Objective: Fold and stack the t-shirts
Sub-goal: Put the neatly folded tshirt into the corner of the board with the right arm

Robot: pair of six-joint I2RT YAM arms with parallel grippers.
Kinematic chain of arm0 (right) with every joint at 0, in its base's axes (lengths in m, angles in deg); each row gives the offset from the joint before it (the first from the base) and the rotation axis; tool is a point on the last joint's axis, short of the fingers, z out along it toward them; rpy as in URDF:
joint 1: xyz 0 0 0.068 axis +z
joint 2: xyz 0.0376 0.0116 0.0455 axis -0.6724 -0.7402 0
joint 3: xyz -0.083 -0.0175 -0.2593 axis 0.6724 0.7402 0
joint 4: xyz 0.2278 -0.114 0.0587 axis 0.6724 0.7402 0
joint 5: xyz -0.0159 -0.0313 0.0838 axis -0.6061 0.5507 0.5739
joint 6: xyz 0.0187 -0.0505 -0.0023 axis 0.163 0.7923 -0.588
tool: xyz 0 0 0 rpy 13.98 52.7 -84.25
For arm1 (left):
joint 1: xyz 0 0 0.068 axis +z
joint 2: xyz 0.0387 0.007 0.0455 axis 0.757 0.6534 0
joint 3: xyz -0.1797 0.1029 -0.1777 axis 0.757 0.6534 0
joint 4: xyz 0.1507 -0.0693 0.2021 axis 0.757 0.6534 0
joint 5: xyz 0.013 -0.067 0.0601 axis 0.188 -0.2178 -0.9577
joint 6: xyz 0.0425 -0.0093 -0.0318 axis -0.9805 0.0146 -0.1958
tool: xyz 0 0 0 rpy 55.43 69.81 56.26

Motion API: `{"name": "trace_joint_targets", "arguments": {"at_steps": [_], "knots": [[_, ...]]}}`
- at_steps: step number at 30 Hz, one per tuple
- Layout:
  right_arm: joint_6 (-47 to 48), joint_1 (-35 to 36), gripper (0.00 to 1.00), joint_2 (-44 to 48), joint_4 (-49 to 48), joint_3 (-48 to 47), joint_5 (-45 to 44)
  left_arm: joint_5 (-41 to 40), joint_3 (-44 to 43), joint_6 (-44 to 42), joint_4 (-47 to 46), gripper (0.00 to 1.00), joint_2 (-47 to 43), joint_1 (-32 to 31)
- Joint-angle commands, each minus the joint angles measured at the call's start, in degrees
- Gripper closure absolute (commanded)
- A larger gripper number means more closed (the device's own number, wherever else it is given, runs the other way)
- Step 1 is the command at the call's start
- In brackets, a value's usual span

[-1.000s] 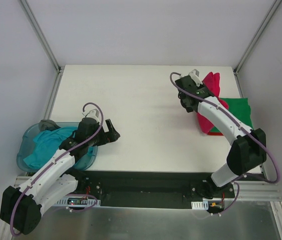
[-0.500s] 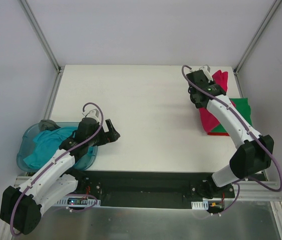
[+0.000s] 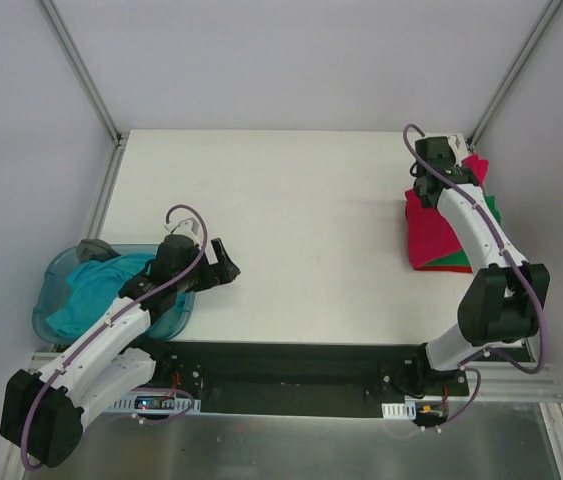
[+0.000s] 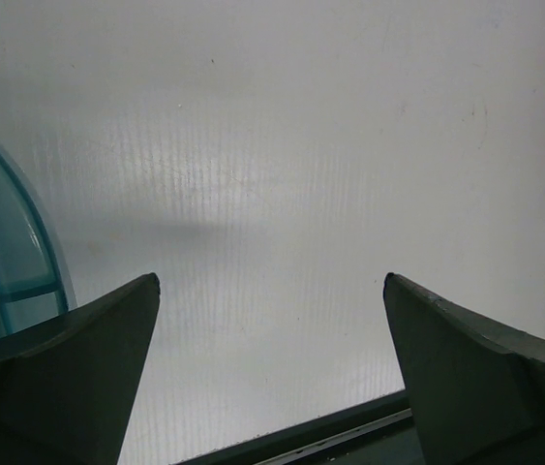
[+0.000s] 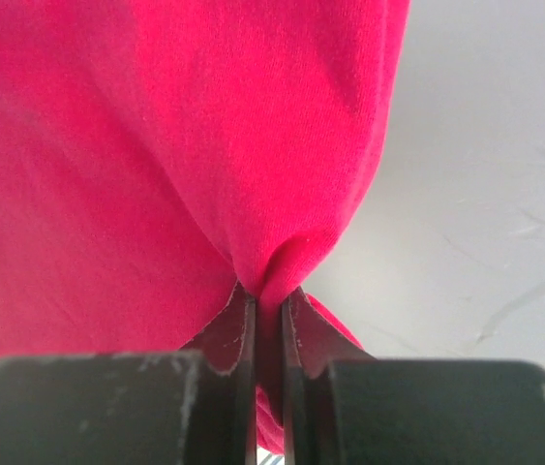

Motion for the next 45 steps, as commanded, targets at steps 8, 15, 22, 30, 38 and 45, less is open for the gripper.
{"name": "trace_joint_targets", "arguments": {"at_steps": [8,15,22,30,38,45], "knots": [[-0.6,-10.5,1.00,-3.2,-10.7,2.4,6.8,-0.8,-1.2,-1.4,1.4,0.01,1.2,0.0],[-2.0,-14.4,1.00,-6.4,-13.0,3.8,8.3,-0.7,-1.3,-1.4,1.5,0.01,1.3,0.0],[-4.4,-17.3,0.96,-9.9,-14.7,3.9,10.5,-0.9,-1.3,-1.6,1.4,0.01,0.9,0.0],[-9.5,-20.0,0.03,-13.7,-12.8,2.3,7.6,-0.9,-1.4,-1.8,1.4,0.01,1.2,0.0],[-14.8,-20.2,0.04,-9.5,-8.9,0.0,15.3,-0.7,-1.3,-1.8,1.5,0.01,0.9,0.0],[-27.7,-24.5,0.04,-1.2,-10.6,5.9,34.1,-0.6,-1.3,-1.6,1.4,0.01,0.8,0.0]]}}
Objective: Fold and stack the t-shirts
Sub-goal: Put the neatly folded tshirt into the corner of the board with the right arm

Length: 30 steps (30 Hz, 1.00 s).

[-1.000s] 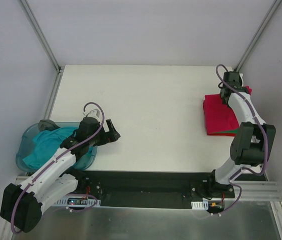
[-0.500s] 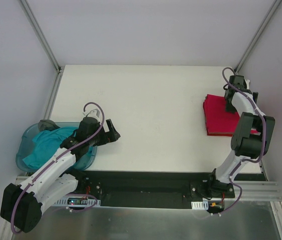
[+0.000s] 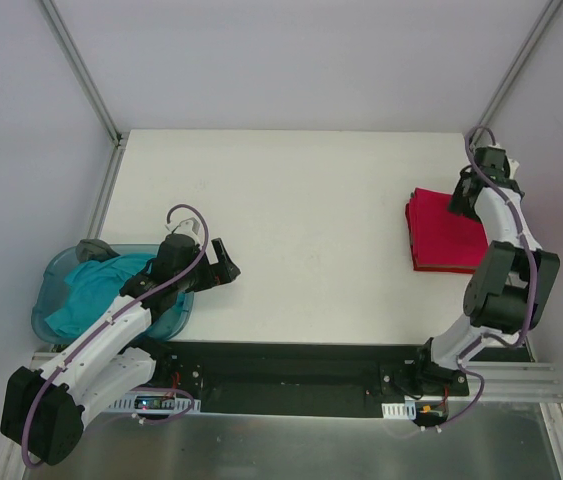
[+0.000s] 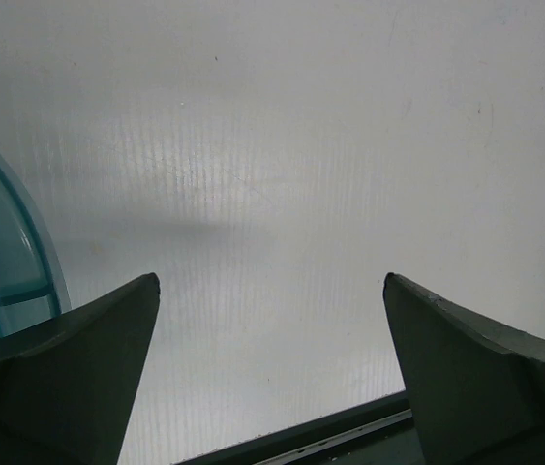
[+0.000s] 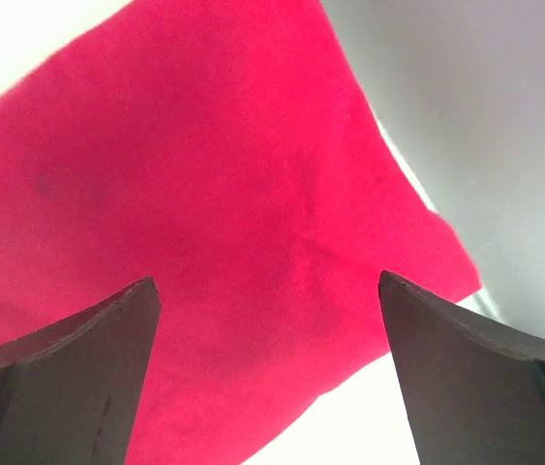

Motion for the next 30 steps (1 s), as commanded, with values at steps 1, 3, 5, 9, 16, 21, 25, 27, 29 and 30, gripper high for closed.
{"name": "trace_joint_targets", "arguments": {"at_steps": [1,3,5,9,16,21,25,27,29,30], "knots": [[-10.6,-4.3,0.04,8.2,-2.1,4.1,15.8,-0.5,-1.1,-1.5,1.4,0.01,-0.1,0.0],[-11.4,-6.2,0.04,8.9,-3.6,5.7,18.0,-0.2,-1.0,-1.5,1.4,0.01,-0.1,0.0],[-11.4,-7.7,0.04,8.4,-3.9,6.5,19.5,-0.2,-1.0,-1.4,1.4,0.01,-0.1,0.0],[-13.1,-11.5,0.04,6.3,-4.6,8.5,21.9,-0.2,-1.0,-1.4,1.4,0.01,-0.1,0.0],[-15.0,-16.4,0.04,0.5,-7.7,10.8,25.0,0.6,-1.1,-1.4,1.4,0.01,-0.2,0.0],[-14.7,-17.7,0.04,-0.2,-10.2,11.7,31.3,0.6,-1.0,-1.4,1.4,0.01,-0.6,0.0],[-14.3,-17.5,0.04,4.3,-10.3,11.8,33.5,1.3,-1.3,-1.3,1.4,0.01,-0.7,0.0],[-13.9,-16.5,0.04,8.5,-9.5,11.9,32.5,1.9,-1.7,-1.4,1.4,0.01,-1.0,-0.1],[-12.3,-14.3,0.04,12.6,-7.5,11.5,30.4,2.6,-2.2,-1.4,1.4,0.01,-1.3,0.0],[-11.5,-12.9,0.04,14.8,-5.7,11.1,29.2,2.9,-2.5,-1.3,1.4,0.01,-1.7,0.0]]}}
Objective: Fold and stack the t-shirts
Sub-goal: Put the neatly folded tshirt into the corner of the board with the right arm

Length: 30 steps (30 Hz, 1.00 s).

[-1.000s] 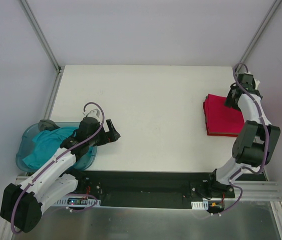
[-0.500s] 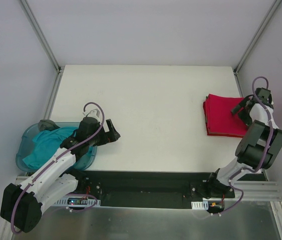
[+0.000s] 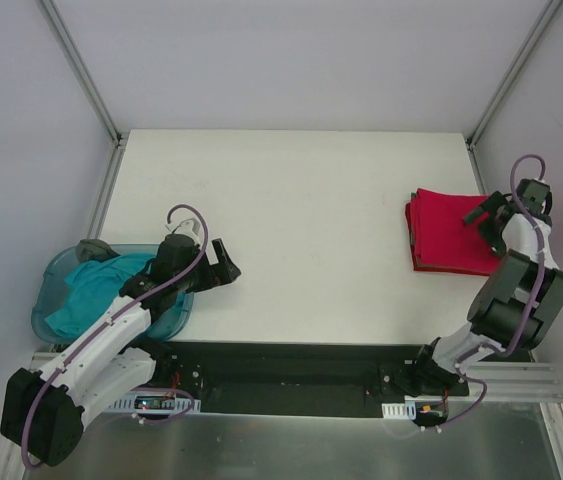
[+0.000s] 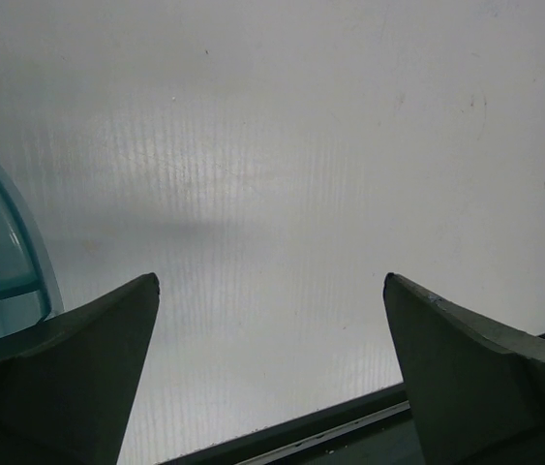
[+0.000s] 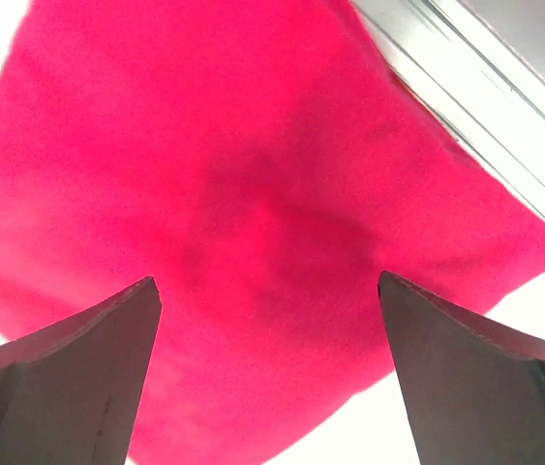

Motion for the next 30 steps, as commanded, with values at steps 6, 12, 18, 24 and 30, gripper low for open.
{"name": "trace_joint_targets", "arguments": {"at_steps": [6,12,18,24,30], "knots": [[6.7,17.2,0.04,20.8,11.5,-0.4,-2.7,2.9,-4.1,-0.7,1.3,0.01,-2.8,-0.1],[9.0,35.4,0.04,34.4,8.0,11.3,-1.7,3.7,-4.1,0.0,1.4,0.01,-3.8,0.0],[9.9,40.3,0.04,45.2,-8.7,30.5,8.7,1.5,-3.2,-0.3,2.3,0.01,-5.9,0.0],[8.3,40.3,0.04,49.9,-11.4,33.7,8.2,2.5,-1.9,2.2,2.4,0.01,-6.6,0.0],[5.3,40.3,0.04,51.1,-12.4,35.7,5.7,1.7,-1.7,2.9,3.6,0.01,-8.1,0.0]]}}
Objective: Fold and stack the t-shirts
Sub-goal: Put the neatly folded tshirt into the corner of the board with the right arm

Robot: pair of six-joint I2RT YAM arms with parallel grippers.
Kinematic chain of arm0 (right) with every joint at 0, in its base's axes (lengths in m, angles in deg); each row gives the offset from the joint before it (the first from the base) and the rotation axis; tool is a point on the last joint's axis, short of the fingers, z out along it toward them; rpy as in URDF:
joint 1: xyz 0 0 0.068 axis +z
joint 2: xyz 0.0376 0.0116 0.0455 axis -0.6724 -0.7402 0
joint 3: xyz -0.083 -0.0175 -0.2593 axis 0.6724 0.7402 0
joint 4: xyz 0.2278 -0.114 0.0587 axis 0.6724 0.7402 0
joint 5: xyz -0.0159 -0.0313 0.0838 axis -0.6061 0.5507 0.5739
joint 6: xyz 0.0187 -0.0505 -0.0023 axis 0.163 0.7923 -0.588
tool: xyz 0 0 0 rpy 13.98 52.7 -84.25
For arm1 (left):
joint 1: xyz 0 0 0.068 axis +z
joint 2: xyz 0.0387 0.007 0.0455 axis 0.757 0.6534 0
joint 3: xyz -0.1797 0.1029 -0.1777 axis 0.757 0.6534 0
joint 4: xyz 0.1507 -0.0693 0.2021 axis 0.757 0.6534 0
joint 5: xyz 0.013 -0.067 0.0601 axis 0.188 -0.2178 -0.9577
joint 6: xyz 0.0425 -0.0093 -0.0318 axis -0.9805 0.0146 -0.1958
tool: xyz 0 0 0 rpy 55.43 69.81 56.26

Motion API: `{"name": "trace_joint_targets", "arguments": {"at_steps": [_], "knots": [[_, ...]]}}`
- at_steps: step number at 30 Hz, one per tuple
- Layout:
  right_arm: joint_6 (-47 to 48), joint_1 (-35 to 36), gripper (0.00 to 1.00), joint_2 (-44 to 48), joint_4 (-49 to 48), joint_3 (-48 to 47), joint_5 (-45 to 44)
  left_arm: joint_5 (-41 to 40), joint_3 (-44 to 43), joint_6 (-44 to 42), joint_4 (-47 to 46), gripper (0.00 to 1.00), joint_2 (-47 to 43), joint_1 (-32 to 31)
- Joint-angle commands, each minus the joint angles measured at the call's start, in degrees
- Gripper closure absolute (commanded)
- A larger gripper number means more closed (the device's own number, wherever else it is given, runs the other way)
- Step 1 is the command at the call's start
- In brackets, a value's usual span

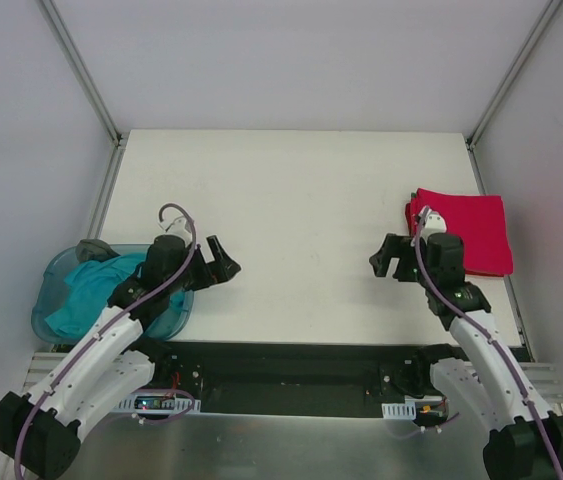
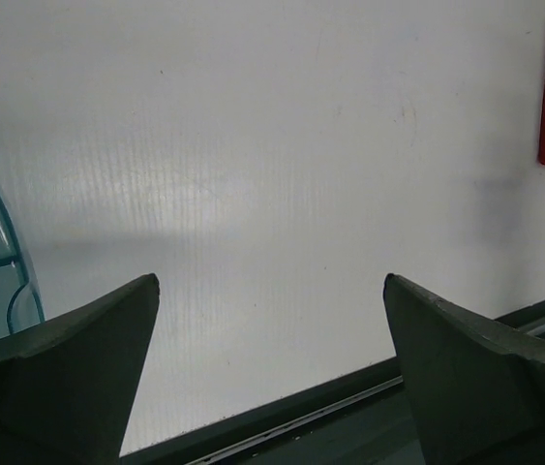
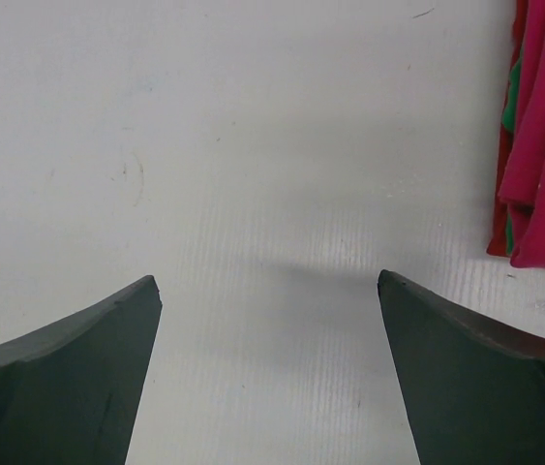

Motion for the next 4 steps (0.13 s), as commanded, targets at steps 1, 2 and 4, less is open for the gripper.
{"name": "trace_joint_targets", "arguments": {"at_steps": [1,2,4], "knots": [[-3.0,0.0,0.04,1.9,-4.4,0.9,-1.7,-0.9,0.2,1.4,1.3,0.01,-2.2,0.0],[-3.0,-0.1,0.04,2.7,-4.2,0.8,-1.7,-1.1,0.1,1.7,1.8,0.01,-2.5,0.0],[-4.3,-0.1,0.04,5.2,-4.2,1.1,-2.6,-1.0,0.2,2.2,2.4,0.01,-3.3,0.0]]}}
